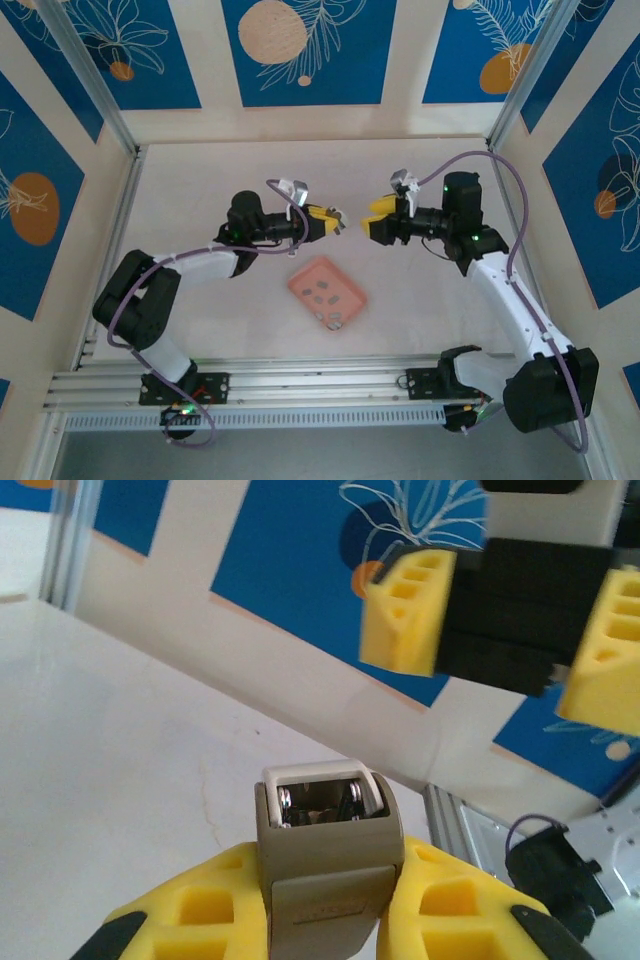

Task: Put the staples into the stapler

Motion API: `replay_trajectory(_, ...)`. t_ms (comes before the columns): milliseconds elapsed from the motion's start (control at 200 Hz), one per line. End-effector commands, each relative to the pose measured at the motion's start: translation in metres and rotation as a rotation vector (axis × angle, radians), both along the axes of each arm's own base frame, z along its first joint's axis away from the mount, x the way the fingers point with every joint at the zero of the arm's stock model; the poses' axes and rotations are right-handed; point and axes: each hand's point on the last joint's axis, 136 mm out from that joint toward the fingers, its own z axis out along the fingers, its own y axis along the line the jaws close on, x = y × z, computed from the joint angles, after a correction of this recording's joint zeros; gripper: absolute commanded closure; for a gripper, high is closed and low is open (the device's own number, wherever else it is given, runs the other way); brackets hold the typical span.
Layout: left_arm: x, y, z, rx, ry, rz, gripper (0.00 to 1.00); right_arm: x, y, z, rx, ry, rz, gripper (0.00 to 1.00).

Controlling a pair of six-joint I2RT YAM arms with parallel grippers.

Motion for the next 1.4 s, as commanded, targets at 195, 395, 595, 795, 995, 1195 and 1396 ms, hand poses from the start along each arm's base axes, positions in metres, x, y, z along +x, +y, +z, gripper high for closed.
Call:
replay_trajectory(195, -0.047, 0.01, 0.033, -0.046, -0.374, -0.177, 1.0, -0.027, 0.007, 0.007, -0.089, -0.128, 0.239, 0.36)
replay_trajectory(395, -0.059, 0.011, 0.038, -0.084, -0.473, -0.237, 1.0, -0.041, 0.029, -0.014, -0.25, -0.309, 0.354, 0.36)
replay_trajectory(595, -0.064, 0.01, 0.043, -0.129, -0.5, -0.282, 1.0, -0.038, 0.041, -0.018, -0.262, -0.308, 0.402, 0.38)
replay_trajectory(795, -0.066, 0.01, 0.043, -0.142, -0.511, -0.299, 1.0, -0.037, 0.046, -0.011, -0.224, -0.297, 0.429, 0.4)
replay_trajectory(995, -0.067, 0.01, 0.043, -0.144, -0.518, -0.299, 1.0, -0.028, 0.042, 0.0, -0.17, -0.273, 0.399, 0.41)
replay_trajectory(1195, -0.066, 0.01, 0.044, -0.148, -0.521, -0.295, 1.0, -0.034, 0.05, -0.008, -0.18, -0.208, 0.454, 0.43)
replay_trajectory(1396, -0.065, 0.011, 0.044, -0.148, -0.513, -0.277, 1.0, -0.034, 0.052, -0.006, -0.162, -0.204, 0.463, 0.62)
